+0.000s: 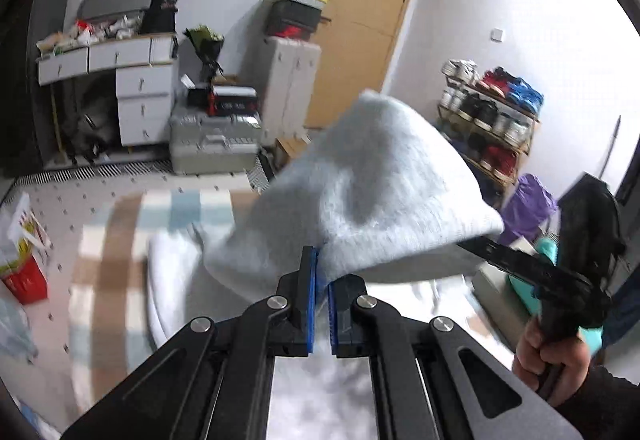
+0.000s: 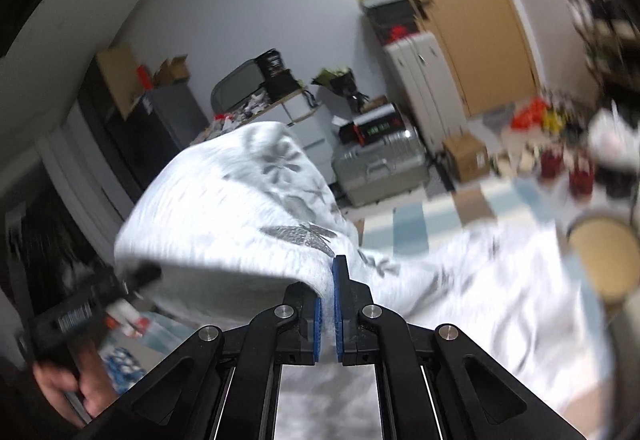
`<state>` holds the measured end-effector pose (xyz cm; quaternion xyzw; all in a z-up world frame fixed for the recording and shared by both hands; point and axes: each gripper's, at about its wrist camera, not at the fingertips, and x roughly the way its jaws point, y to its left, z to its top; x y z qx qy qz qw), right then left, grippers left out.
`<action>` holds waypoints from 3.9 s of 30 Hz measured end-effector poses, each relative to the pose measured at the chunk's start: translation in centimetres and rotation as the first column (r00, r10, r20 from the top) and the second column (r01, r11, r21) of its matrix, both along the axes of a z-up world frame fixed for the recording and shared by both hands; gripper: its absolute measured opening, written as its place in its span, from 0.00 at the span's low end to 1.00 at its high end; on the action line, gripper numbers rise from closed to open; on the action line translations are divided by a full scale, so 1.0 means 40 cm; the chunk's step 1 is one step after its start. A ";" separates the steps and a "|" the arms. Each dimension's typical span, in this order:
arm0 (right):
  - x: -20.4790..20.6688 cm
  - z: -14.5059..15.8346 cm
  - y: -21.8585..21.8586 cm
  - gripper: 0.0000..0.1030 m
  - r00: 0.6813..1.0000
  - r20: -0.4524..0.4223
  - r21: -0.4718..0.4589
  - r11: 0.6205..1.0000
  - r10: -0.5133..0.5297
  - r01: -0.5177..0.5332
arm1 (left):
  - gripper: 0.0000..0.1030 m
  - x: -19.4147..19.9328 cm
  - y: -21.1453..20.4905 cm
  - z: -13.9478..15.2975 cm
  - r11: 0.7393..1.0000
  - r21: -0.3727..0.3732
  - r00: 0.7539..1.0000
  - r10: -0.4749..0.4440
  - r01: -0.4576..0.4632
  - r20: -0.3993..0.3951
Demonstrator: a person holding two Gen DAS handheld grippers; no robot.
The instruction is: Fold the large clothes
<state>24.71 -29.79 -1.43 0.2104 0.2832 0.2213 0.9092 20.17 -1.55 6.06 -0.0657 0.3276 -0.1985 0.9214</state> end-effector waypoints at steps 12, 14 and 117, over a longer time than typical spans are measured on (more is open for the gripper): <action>-0.140 -0.289 -0.058 0.05 0.938 -0.340 0.039 0.995 -0.071 0.089 | 0.00 -0.010 -0.031 -0.258 0.993 -0.115 0.960 -0.015 -0.017 -0.279; -0.151 -0.320 -0.056 0.09 0.918 -0.388 0.005 0.995 -0.087 0.096 | 0.00 0.011 -0.031 -0.286 0.994 -0.108 0.950 -0.010 -0.025 -0.313; -0.357 -0.202 -0.134 0.39 0.972 -0.226 0.129 0.987 -0.067 0.098 | 0.56 0.162 -0.110 -0.420 0.940 0.272 0.863 -0.042 0.204 -0.503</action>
